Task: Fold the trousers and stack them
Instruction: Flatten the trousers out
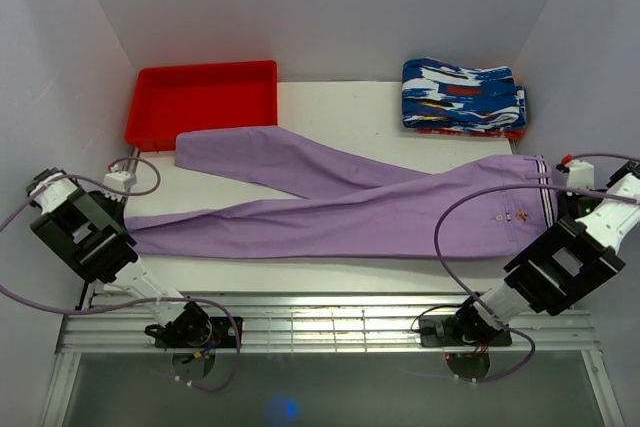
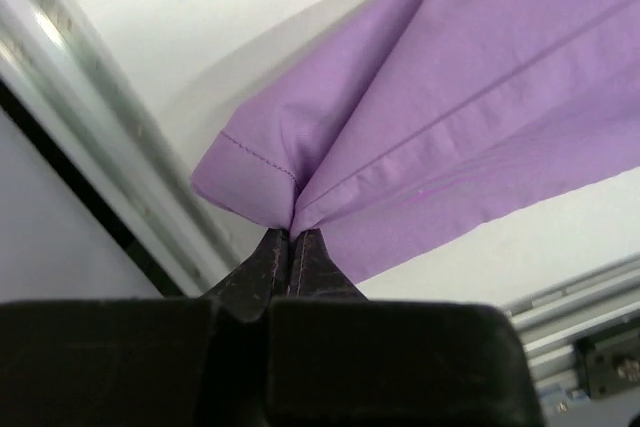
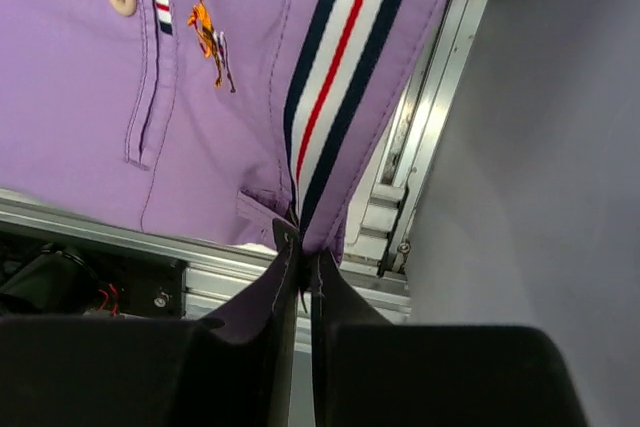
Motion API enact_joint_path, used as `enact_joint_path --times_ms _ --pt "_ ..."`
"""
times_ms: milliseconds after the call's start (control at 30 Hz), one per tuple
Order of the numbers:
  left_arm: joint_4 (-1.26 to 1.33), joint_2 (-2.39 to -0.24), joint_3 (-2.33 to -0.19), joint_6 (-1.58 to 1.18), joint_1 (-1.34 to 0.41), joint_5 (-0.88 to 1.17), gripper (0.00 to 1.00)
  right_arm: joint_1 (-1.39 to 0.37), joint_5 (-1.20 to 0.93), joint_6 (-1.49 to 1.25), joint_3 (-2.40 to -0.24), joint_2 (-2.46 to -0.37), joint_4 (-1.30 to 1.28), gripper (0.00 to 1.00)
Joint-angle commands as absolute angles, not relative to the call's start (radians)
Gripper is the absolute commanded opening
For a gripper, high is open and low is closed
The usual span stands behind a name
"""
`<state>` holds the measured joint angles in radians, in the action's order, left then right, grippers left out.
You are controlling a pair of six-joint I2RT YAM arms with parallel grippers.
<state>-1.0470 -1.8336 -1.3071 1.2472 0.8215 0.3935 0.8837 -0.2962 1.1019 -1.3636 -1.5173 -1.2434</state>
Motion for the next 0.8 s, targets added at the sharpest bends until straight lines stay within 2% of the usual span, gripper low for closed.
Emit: enact_joint_path --times_ms 0,167,300,333,367,400,433,467,500,533,567,700,767 --pt "-1.230 -1.707 -1.353 1.360 0.903 0.385 0.00 0.939 -0.157 1.348 -1.254 -1.451 -1.183 0.08" --pt "-1.149 -1.695 -1.226 1.379 0.920 0.345 0.00 0.962 -0.005 1.439 -0.949 -1.359 -1.013 0.08" --pt "-1.111 -1.782 -1.233 1.310 0.913 0.367 0.00 0.969 0.066 1.470 -0.827 -1.324 -0.894 0.08" --pt "-1.103 -1.793 -1.241 1.298 0.911 0.371 0.12 0.969 0.066 1.470 -0.824 -1.324 -0.885 0.11" --pt "-1.097 -1.802 -1.247 1.287 0.910 0.376 0.23 0.969 0.066 1.457 -0.833 -1.328 -0.879 0.19" --pt "-1.085 -1.807 -1.256 1.272 0.908 0.374 0.37 0.969 0.067 1.451 -0.847 -1.341 -0.877 0.29" --pt "-1.085 -1.806 -1.265 1.266 0.907 0.377 0.49 0.969 0.057 1.442 -0.868 -1.350 -0.882 0.52" --pt "-1.092 -1.798 -1.278 1.264 0.907 0.388 0.73 0.969 0.046 1.424 -0.899 -1.359 -0.905 0.59" --pt "-1.113 -1.787 -1.307 1.276 0.907 0.425 0.81 0.971 0.034 1.410 -0.970 -1.380 -0.919 0.64" --pt "-1.123 -1.760 -1.327 1.275 0.901 0.451 0.87 0.971 -0.022 1.396 -1.015 -1.391 -0.933 0.67" --pt "-1.137 -1.747 -1.348 1.269 0.888 0.477 0.88 0.966 -0.064 1.359 -1.066 -1.403 -0.984 0.67" --pt "-1.132 -1.715 -1.481 1.133 0.760 0.611 0.89 0.896 -0.208 1.229 -1.346 -1.504 -1.141 0.65" --pt "-1.085 -1.724 -1.506 1.039 0.668 0.646 0.90 0.849 -0.279 1.180 -1.393 -1.525 -1.161 0.64"
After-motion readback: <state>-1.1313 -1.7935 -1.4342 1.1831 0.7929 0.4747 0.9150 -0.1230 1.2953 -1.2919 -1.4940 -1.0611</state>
